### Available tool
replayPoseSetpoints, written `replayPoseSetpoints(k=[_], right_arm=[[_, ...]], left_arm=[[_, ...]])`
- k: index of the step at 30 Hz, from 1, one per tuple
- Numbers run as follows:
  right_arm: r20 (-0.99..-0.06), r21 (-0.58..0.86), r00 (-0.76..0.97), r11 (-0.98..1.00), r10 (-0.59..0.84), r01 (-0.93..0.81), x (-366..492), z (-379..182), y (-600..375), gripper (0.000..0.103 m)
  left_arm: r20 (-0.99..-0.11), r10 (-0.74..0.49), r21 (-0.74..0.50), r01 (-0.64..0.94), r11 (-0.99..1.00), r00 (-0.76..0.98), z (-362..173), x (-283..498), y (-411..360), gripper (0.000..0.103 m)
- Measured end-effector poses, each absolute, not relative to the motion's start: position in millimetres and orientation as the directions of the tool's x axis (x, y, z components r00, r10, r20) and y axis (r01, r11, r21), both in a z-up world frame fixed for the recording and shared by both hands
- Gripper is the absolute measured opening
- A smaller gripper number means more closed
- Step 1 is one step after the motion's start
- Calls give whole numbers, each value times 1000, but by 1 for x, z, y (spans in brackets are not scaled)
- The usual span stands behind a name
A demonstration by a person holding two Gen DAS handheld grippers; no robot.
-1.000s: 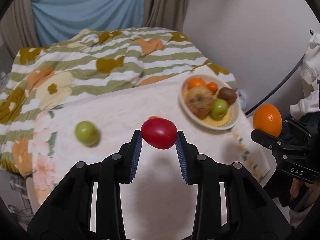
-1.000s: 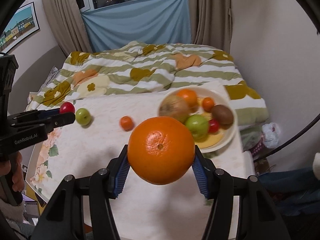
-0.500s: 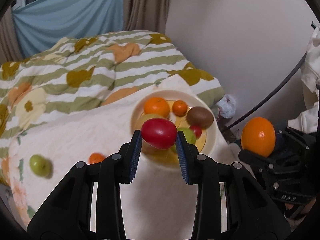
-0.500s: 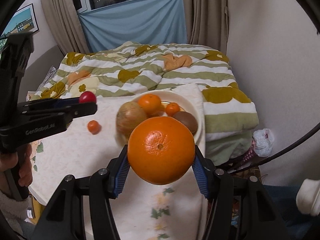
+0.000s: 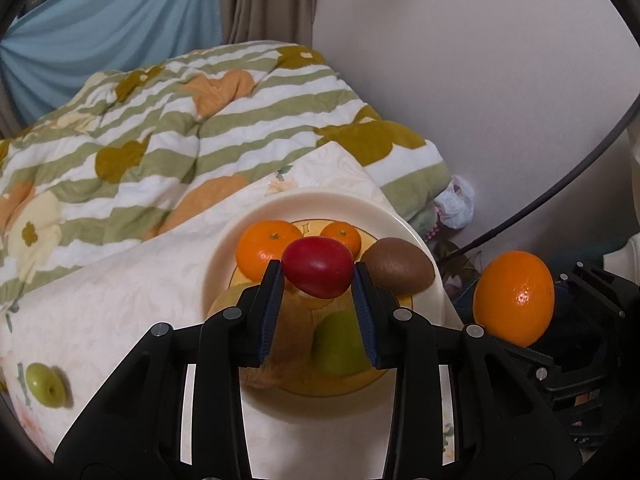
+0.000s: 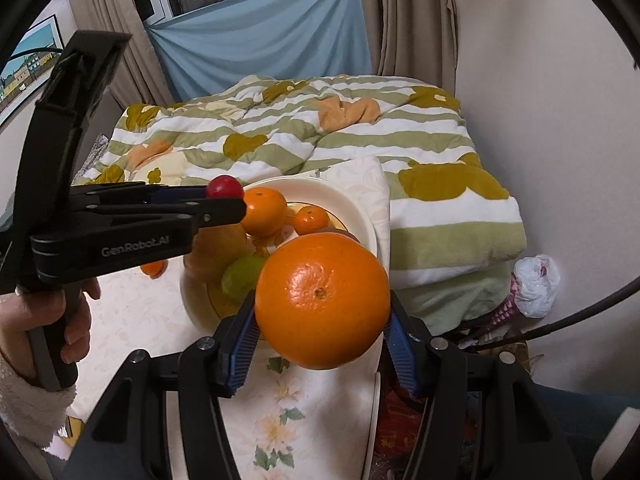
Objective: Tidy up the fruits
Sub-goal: 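Carry the tomato onto the duck plate and open the left gripper while the right carries the orange, then lower the large orange onto the duck plate and open the right gripper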
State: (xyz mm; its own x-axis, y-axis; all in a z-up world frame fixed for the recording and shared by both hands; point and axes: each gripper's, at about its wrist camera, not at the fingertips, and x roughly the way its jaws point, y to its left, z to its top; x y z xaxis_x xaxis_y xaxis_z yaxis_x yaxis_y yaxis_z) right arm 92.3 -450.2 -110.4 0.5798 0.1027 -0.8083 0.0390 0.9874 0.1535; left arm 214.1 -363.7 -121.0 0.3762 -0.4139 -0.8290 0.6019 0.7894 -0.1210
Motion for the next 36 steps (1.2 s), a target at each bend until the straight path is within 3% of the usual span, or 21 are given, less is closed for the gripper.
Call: replayPoseSetpoints(k=[6, 8, 9, 10, 11, 19, 36], right_arm=[[-806, 163, 580, 986, 115, 30, 99, -113, -455, 54], [-806, 163, 581, 986, 115, 30, 99, -113, -456, 54], [-806, 163, 580, 986, 116, 30, 99, -113, -456, 54], [-806, 163, 580, 986, 116, 30, 99, -112, -457, 54], [-806, 163, 581, 986, 116, 30, 100, -112, -458, 54], [-805, 161, 581, 987, 119, 21, 99, -108, -458, 54], [-798, 150, 581, 987, 159, -64, 112, -119, -438, 55]], left_arm=[[-830, -410, -110, 610, 785, 377, -122, 219, -369, 43], [-826, -413, -107, 613, 783, 383, -119, 219, -370, 60], [-823, -414, -104, 612, 784, 390, -117, 218, -370, 83], [-813, -416, -99, 607, 788, 407, -114, 217, -369, 99], [-800, -424, -98, 605, 790, 424, -109, 215, -367, 102], [-791, -407, -90, 572, 815, 457, -94, 214, -353, 103], [-789, -303, -79, 400, 913, 535, -80, 191, -251, 103]])
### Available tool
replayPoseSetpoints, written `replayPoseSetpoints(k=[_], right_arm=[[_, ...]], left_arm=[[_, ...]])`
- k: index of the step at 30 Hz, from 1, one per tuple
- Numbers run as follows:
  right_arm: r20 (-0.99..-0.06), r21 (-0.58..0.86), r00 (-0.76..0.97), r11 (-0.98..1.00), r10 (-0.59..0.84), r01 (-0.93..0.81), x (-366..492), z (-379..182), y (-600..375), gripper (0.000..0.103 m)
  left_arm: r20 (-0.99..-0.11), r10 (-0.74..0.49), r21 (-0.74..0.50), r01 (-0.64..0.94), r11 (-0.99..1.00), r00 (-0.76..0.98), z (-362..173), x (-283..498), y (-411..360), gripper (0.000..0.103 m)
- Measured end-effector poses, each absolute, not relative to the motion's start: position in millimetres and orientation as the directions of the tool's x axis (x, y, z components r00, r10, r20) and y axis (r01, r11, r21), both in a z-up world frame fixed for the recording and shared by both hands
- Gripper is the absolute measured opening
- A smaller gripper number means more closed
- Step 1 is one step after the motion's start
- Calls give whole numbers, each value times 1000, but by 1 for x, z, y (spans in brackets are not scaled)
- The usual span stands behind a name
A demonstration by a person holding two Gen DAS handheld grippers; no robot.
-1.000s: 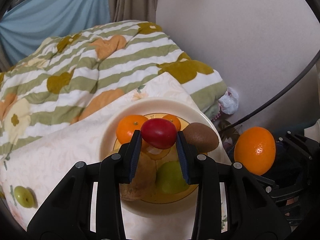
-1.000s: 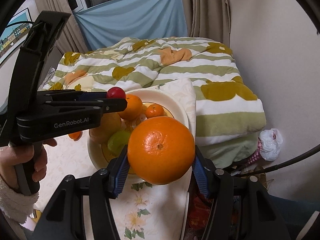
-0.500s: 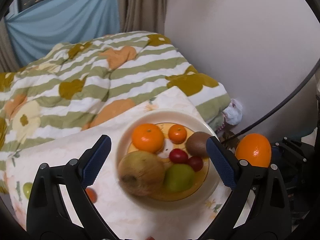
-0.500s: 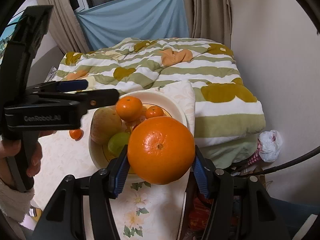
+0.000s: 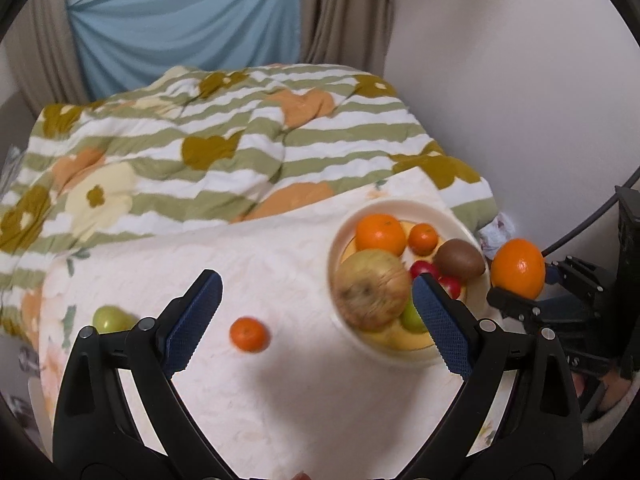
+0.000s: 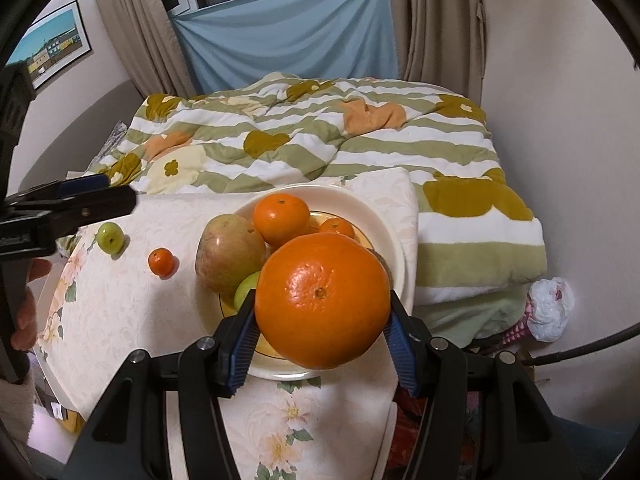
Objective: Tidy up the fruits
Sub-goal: 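Lower the large orange onto the duck plate and open the right gripper, then move both grippers toward the green apple and the small tangerine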
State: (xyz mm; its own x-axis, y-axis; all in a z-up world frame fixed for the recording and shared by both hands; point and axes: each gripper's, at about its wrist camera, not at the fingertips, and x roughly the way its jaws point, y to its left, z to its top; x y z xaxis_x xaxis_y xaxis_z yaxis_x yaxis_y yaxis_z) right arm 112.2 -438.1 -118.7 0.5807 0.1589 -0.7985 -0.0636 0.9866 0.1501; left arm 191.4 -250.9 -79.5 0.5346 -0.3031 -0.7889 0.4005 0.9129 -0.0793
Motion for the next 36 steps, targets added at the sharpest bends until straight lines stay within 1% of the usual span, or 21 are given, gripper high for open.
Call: replayPoseSetpoints(k=[13, 15, 16, 17, 18, 19, 22, 25, 29, 36], right_arm=[[-806, 145, 571, 988, 153, -60, 120, -146, -435, 55], [-795, 144, 587, 988, 152, -61, 118, -146, -436, 56], [-787, 148, 597, 987, 157, -64, 117, -145, -436, 61], [-779, 147, 608, 987, 155, -64, 116, -143, -436, 70], [-771, 137, 619, 989, 146, -62, 117, -142, -436, 76], [-771, 131, 620, 989, 141, -62, 118, -143, -436, 86], [-776, 126, 615, 990, 137, -62, 118, -145, -435, 90], [-776, 131, 615, 989, 143, -65, 116, -146, -435, 102], [-770, 115, 624, 991, 133, -70, 111, -142, -435, 102], [-766, 152, 618, 984, 174, -88, 104, -112, -436, 102]], left_arm=[[-816, -261, -89, 333, 939, 516, -104, 175, -219, 103], [-819, -257, -90, 327, 941, 514, -106, 173, -216, 103], [-819, -254, -89, 324, 942, 514, -107, 172, -215, 103], [-820, -252, -89, 321, 943, 514, -107, 171, -214, 103], [-820, -252, -90, 319, 943, 514, -108, 171, -213, 103], [-822, -251, -93, 314, 945, 512, -108, 170, -212, 103], [-825, -254, -106, 302, 947, 506, -111, 169, -209, 103], [-824, -252, -110, 293, 950, 507, -110, 166, -206, 103], [-821, -244, -105, 284, 953, 515, -105, 161, -203, 103], [-797, -223, -97, 246, 965, 561, -76, 147, -186, 103]])
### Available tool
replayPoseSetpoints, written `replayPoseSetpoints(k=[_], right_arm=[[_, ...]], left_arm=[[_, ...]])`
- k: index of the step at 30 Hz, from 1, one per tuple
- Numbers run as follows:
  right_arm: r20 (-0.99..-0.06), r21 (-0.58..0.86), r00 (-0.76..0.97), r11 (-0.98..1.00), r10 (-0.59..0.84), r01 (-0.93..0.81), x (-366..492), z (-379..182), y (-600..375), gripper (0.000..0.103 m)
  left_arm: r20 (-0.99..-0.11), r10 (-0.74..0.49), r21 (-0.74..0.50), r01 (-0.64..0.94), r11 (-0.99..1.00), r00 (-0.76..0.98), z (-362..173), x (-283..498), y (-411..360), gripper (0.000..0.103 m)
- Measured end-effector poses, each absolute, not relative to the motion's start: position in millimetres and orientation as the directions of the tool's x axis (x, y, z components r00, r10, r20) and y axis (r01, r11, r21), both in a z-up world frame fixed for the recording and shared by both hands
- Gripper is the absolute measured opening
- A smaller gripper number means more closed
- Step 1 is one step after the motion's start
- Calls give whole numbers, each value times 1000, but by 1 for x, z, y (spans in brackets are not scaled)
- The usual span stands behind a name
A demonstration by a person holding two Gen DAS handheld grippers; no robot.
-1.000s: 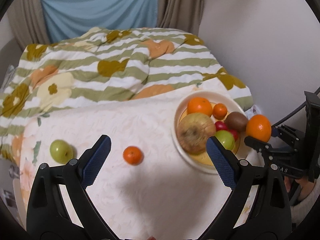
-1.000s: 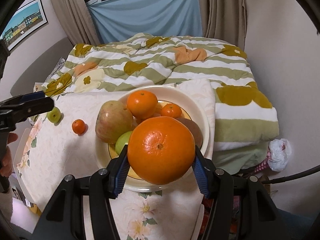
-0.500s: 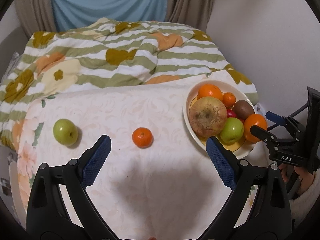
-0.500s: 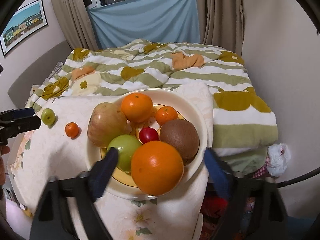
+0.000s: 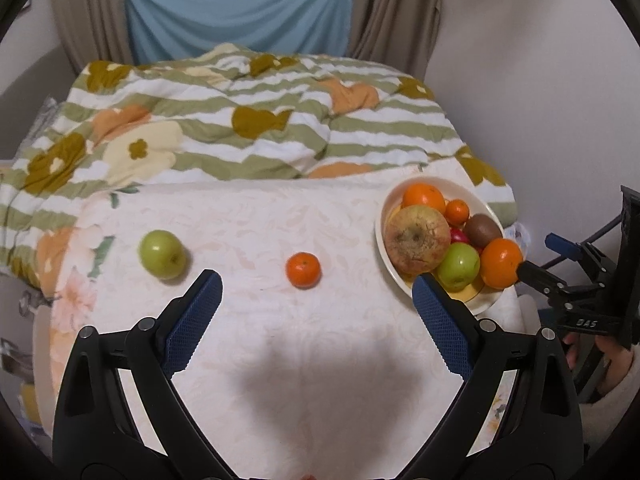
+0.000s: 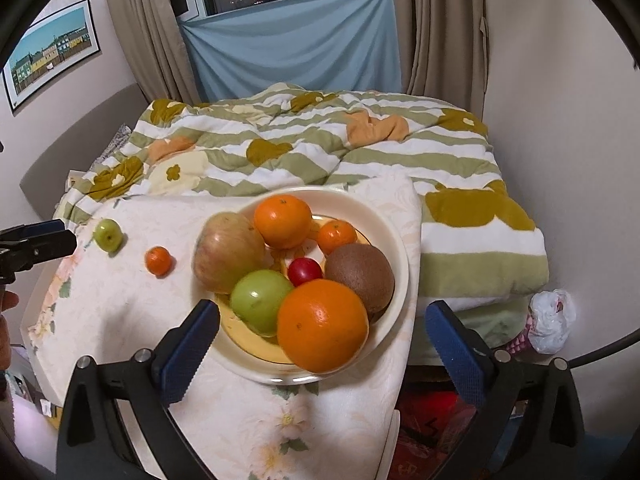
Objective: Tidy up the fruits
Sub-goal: 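Move both grippers toward the green apple and the small tangerine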
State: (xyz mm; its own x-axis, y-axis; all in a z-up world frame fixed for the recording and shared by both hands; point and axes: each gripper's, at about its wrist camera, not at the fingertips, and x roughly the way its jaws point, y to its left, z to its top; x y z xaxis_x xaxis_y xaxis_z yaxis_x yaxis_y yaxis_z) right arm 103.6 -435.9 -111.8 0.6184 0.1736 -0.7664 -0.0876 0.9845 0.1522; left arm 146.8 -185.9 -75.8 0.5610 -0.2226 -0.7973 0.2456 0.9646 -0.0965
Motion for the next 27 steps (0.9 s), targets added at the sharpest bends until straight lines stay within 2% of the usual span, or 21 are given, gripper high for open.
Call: replayPoseSetpoints(k=[9, 12, 17, 27], right_arm=[[-771, 150, 609, 982, 186, -111, 96, -68, -401, 103], [-771, 195, 598, 975, 220, -107, 98, -65, -381, 103], [-768, 180, 605, 978, 208, -107, 103, -62, -340, 103], [-782, 151, 613, 988, 116, 7, 121, -77, -267, 103]], left_arm=[[-772, -171, -82, 172, 982, 612, -46, 129, -134, 103], [-768, -156, -77, 151, 985, 621, -43, 127, -110, 103], [-766, -148, -69, 148, 987, 626, -40, 136, -68, 103], [-786, -200, -80, 225, 971, 585, -64, 177, -5, 103]])
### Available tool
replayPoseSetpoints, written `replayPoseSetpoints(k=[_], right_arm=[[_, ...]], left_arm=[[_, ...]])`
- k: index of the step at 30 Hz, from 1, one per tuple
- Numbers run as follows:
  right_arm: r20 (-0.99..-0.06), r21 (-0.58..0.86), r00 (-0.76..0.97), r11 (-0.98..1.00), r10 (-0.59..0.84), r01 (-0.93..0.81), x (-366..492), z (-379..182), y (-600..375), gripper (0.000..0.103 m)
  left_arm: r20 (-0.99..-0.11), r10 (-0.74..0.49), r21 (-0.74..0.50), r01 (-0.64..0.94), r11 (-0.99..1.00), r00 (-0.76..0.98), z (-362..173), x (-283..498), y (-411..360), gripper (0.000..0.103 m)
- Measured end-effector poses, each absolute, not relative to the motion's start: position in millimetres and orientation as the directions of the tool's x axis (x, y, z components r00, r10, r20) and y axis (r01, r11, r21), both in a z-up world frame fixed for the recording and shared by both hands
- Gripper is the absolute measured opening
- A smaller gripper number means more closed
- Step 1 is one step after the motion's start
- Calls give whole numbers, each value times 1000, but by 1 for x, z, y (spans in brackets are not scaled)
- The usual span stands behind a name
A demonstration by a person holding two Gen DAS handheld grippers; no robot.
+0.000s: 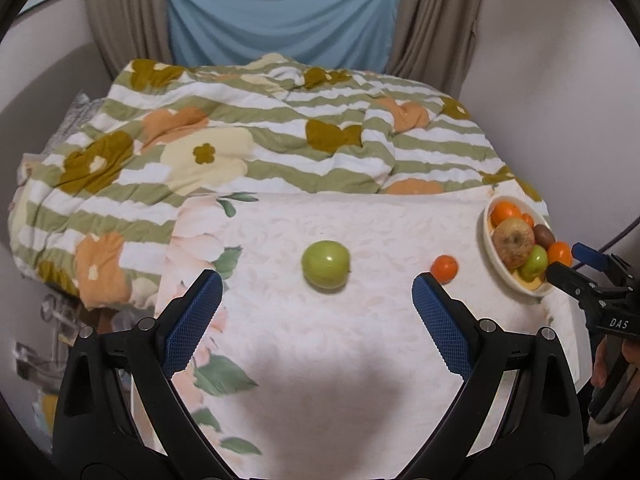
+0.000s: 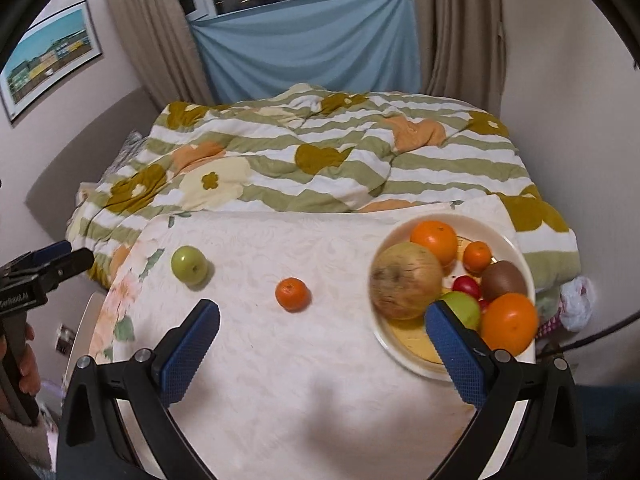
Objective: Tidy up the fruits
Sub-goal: 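Move both grippers toward the green apple and the small tangerine, then grasp the green apple with the left gripper while the right gripper grasps the tangerine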
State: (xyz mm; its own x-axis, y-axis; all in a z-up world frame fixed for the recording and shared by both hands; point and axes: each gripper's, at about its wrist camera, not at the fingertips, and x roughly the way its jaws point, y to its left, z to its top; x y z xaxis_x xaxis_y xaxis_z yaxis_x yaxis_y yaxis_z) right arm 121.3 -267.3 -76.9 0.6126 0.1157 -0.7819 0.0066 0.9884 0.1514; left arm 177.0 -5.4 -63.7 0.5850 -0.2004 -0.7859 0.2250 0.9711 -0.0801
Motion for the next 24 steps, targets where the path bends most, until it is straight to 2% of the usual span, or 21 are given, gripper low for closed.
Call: replayPoseSetpoints(k=[13, 24], right_arm=[[-821, 139, 569, 982, 41, 129, 151, -128, -220, 103], [-849, 128, 528, 972, 3, 199, 171, -166, -214, 102]], left_arm=[[-824, -305, -133, 361, 923, 477, -127, 238, 13, 103], [-850, -377, -187, 457, 869, 369, -182, 261, -13, 103]])
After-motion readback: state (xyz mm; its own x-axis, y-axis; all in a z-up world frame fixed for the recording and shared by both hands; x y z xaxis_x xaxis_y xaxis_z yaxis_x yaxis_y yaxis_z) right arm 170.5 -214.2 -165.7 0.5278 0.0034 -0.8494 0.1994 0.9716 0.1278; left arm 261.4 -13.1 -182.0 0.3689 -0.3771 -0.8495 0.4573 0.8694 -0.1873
